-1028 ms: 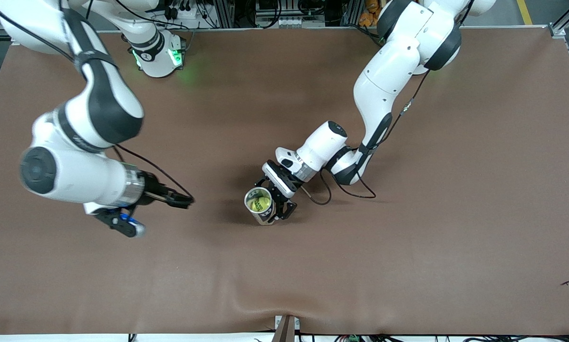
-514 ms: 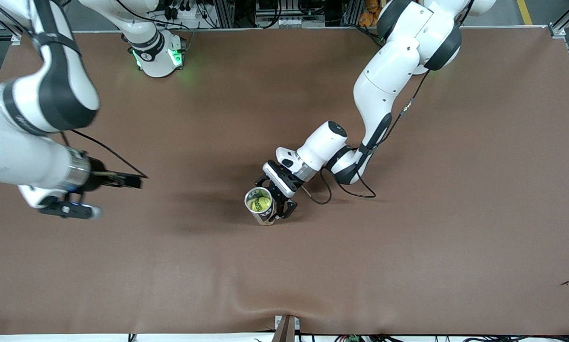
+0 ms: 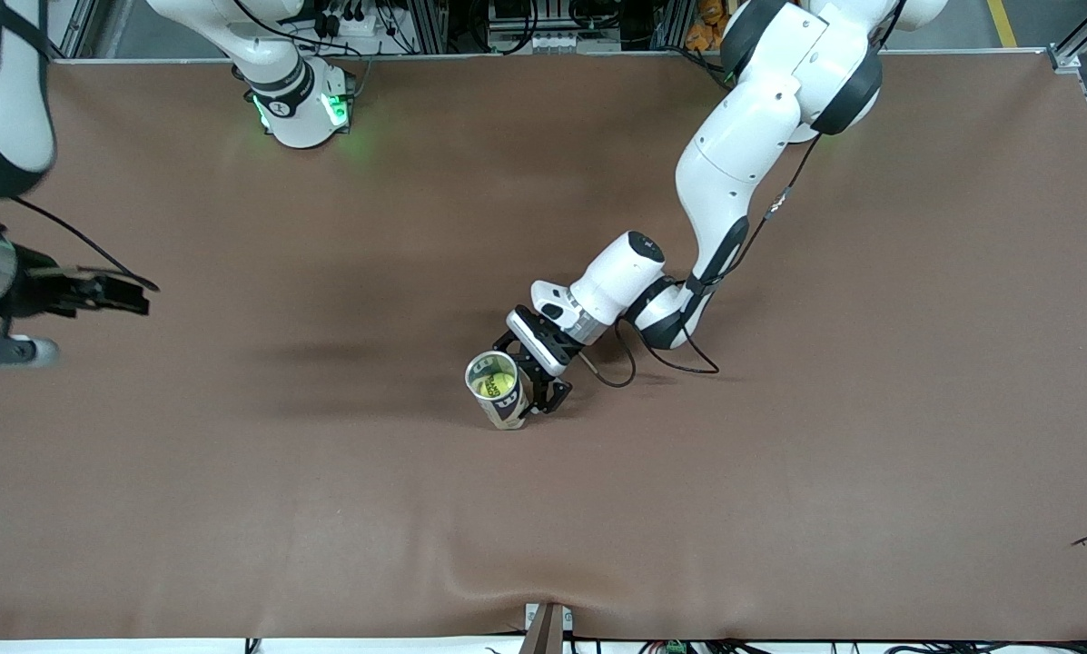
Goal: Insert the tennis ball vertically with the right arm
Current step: 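Withdraw the right gripper while the left gripper lowers the tube, then open the left gripper to set the tube upright on the table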
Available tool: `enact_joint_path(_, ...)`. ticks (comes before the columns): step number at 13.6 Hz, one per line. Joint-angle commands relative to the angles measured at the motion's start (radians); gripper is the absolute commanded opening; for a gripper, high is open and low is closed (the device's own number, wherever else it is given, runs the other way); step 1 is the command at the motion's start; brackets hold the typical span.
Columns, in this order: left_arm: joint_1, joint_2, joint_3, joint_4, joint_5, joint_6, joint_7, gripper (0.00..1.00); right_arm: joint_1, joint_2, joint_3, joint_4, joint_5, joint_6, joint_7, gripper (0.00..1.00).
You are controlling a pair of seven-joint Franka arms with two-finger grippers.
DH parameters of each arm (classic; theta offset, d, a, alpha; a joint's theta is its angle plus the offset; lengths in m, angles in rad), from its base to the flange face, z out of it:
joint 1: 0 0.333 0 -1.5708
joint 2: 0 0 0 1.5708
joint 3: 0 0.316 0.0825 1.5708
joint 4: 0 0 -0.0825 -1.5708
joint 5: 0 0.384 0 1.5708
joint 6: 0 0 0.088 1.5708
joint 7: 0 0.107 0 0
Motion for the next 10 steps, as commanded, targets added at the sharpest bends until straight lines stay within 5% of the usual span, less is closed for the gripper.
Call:
enact_joint_path(1,0.025,-0.066,-0.001,-0.099,-0.004,0.010,0.019,1.00,0.023,-0.108,-0.017,-0.040,0.002,-0.050,-0.012,1.00)
enact_joint_path(10,0.085,-0.158,-0.001,-0.278,-0.004,0.000,0.015,1.00,0.044,-0.193,0.012,0.009,0.013,-0.184,0.017,1.00)
